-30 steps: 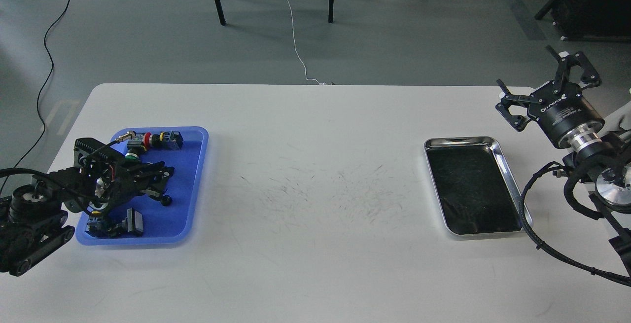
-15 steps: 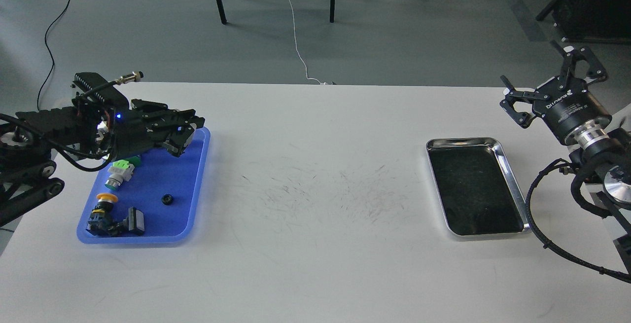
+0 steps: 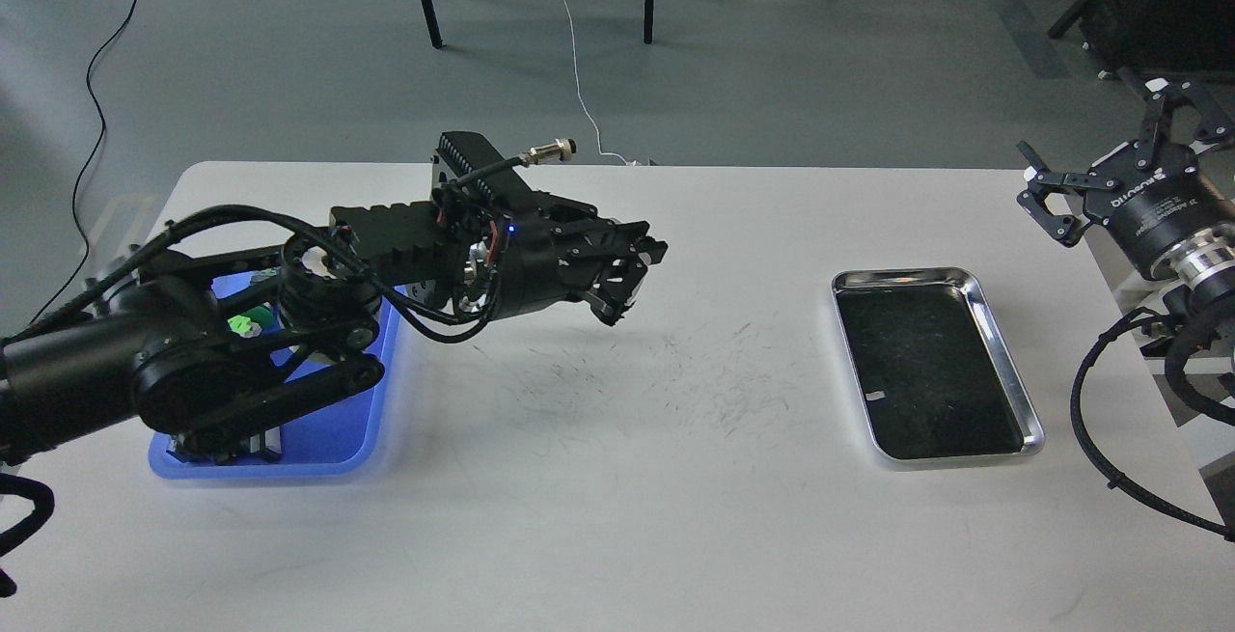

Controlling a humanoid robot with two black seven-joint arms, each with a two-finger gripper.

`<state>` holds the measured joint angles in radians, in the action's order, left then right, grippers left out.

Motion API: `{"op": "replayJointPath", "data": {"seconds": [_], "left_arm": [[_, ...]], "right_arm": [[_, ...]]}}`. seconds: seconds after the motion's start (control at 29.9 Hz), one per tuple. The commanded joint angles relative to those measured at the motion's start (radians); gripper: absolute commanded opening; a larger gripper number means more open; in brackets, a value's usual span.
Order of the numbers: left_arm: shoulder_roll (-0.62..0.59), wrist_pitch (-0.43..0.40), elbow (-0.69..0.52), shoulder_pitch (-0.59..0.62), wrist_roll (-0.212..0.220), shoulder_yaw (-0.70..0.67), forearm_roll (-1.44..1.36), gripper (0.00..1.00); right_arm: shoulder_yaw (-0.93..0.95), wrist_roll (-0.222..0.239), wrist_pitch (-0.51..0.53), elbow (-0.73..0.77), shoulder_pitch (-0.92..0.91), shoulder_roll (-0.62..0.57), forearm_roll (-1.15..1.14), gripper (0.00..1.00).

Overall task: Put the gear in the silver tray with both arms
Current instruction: 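Lift the gear and carry it with the left gripper to mid-table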

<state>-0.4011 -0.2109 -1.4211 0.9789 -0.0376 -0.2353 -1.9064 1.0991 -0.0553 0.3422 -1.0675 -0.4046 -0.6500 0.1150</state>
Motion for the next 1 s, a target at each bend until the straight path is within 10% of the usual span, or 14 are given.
{"op": "replayJointPath", "data": {"seconds": [0.0,0.43,0.97], "left_arm": [[0.158,-0.002,0.108,-0.006,0.013,0.007,-0.002,0.08],[0.401,0.002,0.455,-0.082,0.002,0.008,-0.014,0.09],[0.401,0.07,0.49,-0.169,0.012,0.025,-0.022,0.09]], "right_arm": [[0.001,0.0,-0.002,-0.002,0.001,-0.002,0.0,0.99],[0.001,-0.005,-0.005,-0.005,0.009,0.0,0.0,0.99],[-0.002,-0.006,-0.006,-0.008,0.013,0.01,0.0,0.99]]}}
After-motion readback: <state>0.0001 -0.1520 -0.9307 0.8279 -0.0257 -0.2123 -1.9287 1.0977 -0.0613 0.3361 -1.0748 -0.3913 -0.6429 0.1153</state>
